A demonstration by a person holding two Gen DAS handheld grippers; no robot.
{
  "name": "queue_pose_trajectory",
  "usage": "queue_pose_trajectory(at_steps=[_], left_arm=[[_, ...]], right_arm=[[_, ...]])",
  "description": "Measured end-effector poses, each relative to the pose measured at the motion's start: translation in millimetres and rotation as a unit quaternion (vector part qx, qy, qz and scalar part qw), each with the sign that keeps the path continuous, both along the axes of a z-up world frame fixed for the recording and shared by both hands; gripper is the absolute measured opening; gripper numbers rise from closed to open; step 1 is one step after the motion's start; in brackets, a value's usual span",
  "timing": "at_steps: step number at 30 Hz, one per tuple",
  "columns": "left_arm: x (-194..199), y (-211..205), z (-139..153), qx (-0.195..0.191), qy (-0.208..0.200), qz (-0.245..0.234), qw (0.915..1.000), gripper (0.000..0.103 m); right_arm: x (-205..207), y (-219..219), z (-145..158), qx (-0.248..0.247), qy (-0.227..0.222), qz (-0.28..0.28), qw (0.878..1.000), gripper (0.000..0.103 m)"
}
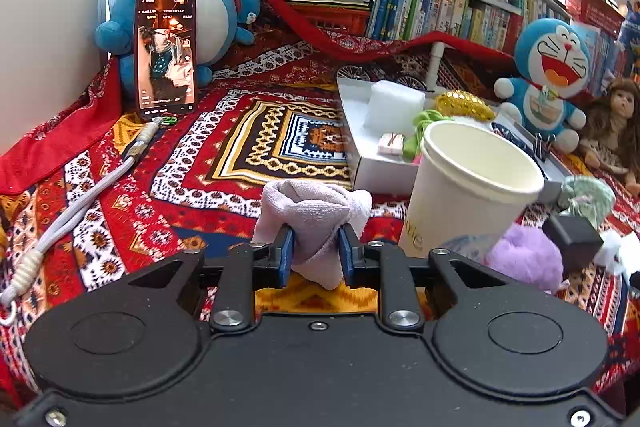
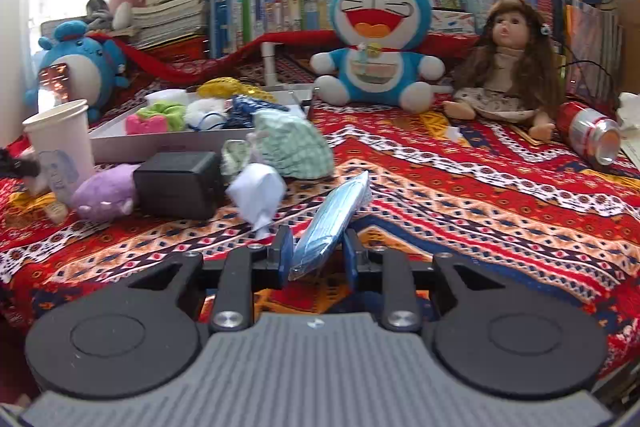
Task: Organize soft objects
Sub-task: 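Close the left tool on the lavender sock while the right tool closes on the face mask, then carry the sock with the left tool while the right tool carries the face mask into the box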
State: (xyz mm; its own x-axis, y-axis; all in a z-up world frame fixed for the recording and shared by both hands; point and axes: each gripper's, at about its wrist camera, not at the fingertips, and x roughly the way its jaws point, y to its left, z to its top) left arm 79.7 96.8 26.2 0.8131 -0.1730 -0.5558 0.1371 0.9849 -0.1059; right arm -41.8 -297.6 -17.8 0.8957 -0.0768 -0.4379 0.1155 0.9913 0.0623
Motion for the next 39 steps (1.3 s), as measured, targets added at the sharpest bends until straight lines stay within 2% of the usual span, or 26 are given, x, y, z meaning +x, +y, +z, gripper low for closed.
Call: queue_pose_trajectory(at_steps=[1, 2, 3, 9, 12, 15, 20, 22, 23, 24, 25, 26, 27, 29, 31, 39], left_arm=[[-2.1, 0.6, 0.1, 0.001, -0.001, 0.003, 1.0000, 0.027], [-3.8, 0.7, 0.0, 0.004, -0.003, 0.008, 1.0000, 0.033], [-4.5, 0.0, 0.1, 0.010, -0.005, 0.011, 0.9999, 0.042], [-5.9, -7.2, -1.6, 0.039, -0.037, 0.022, 0.9983, 0.070], [-1.0, -10.8, -3.5, 0.047, -0.045, 0.026, 0.9975, 0.076], [6.7, -13.8, -6.0, 0.043, -0.047, 0.025, 0.9977, 0.077], [20.2, -13.9, -11.1, 0.028, -0.045, 0.030, 0.9981, 0.076], [23.0, -11.8, -12.5, 0.013, -0.040, 0.031, 0.9986, 0.069], [25.0, -10.3, -13.4, 0.006, -0.033, 0.029, 0.9990, 0.053], [26.5, -9.1, -14.0, 0.002, -0.024, 0.030, 0.9993, 0.040], [27.3, -7.6, -13.9, -0.001, -0.020, 0.033, 0.9993, 0.038], [27.4, -6.0, -13.3, -0.005, -0.019, 0.033, 0.9993, 0.033], [27.9, -4.3, -11.9, -0.008, -0.016, 0.032, 0.9993, 0.030], [28.5, -1.1, -8.8, -0.013, -0.011, 0.032, 0.9993, 0.028], [29.2, 1.4, -5.0, -0.010, -0.009, 0.036, 0.9993, 0.028], [35.0, 13.4, 25.6, -0.003, -0.034, 0.051, 0.9981, 0.027]], right_arm=[[0.4, -1.3, -0.2, 0.000, -0.001, -0.005, 1.000, 0.054], [0.6, -2.3, -0.4, 0.001, -0.003, -0.009, 1.000, 0.060], [1.1, -2.7, -0.5, 0.000, -0.005, -0.011, 1.000, 0.061], [8.5, -1.8, -0.5, -0.016, -0.010, -0.027, 0.999, 0.076], [14.0, -1.2, -1.1, -0.019, -0.011, -0.034, 0.999, 0.079], [19.2, -0.3, -2.3, -0.023, -0.008, -0.040, 0.999, 0.080], [26.4, 1.6, -6.1, -0.029, 0.002, -0.038, 0.999, 0.080], [29.5, 2.1, -7.2, -0.026, 0.010, -0.031, 0.999, 0.079], [31.1, 1.7, -7.5, -0.020, 0.016, -0.023, 0.999, 0.065], [32.1, 0.9, -6.7, -0.008, 0.022, -0.014, 1.000, 0.059], [31.6, 0.3, -4.4, 0.001, 0.022, -0.014, 1.000, 0.051], [32.4, -1.5, -1.7, 0.010, 0.026, -0.014, 1.000, 0.037], [33.3, -3.9, 0.5, 0.020, 0.029, -0.013, 0.999, 0.030], [34.4, -8.6, 4.1, 0.034, 0.027, -0.019, 0.999, 0.029], [35.7, -10.7, 7.9, 0.028, 0.023, -0.026, 0.999, 0.028], [37.5, -20.3, 31.8, 0.010, -0.007, -0.040, 0.999, 0.028]])
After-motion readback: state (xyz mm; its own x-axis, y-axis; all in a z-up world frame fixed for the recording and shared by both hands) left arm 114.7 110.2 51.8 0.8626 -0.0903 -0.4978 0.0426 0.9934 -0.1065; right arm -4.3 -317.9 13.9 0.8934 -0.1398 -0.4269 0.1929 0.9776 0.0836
